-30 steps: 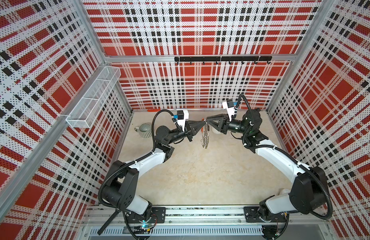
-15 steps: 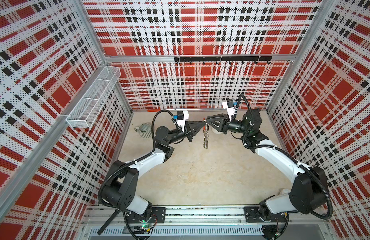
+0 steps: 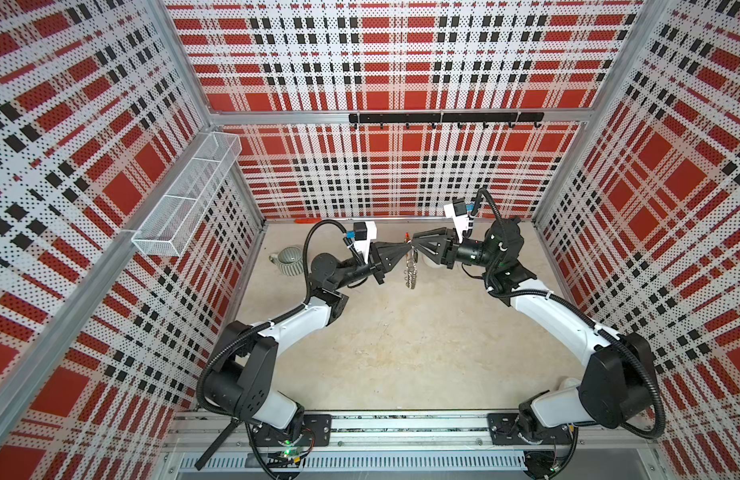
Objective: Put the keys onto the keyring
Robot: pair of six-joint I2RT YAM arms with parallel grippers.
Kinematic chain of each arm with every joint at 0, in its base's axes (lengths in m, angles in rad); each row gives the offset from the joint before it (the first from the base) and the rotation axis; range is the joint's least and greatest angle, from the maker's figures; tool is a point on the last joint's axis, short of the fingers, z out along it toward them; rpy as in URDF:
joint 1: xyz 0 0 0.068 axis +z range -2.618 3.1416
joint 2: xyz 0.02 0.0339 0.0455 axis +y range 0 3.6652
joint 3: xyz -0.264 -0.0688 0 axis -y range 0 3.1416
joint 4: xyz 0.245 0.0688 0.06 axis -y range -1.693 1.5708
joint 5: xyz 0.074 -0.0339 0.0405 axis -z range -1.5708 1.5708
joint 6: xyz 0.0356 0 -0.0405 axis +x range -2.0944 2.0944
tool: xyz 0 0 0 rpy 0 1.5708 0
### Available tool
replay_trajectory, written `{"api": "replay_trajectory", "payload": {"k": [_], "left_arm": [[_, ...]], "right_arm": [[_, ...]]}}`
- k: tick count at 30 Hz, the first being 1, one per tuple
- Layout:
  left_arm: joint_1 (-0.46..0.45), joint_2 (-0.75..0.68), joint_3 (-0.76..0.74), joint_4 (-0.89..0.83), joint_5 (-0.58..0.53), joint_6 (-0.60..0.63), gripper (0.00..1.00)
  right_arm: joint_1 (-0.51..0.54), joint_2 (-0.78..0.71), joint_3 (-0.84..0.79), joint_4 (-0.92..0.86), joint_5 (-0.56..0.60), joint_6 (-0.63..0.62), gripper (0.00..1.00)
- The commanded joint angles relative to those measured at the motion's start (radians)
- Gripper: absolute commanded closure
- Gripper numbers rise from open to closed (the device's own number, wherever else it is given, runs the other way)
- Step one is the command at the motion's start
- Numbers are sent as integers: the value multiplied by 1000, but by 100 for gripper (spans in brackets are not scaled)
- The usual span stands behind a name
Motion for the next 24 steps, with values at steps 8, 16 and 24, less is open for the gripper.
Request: {"api": "replay_trajectory", "payload": {"k": [8, 16, 24], "left_arm": [[9, -1, -3, 87, 3, -19, 100], [9, 6, -1, 89, 4, -24, 100], [11, 8, -2, 90, 4, -23, 100]], "right_arm": [[9, -2, -10, -7, -18, -18, 63], [9, -4, -7, 3, -26, -13, 75], [10, -3, -6, 6, -26, -12, 97]]}}
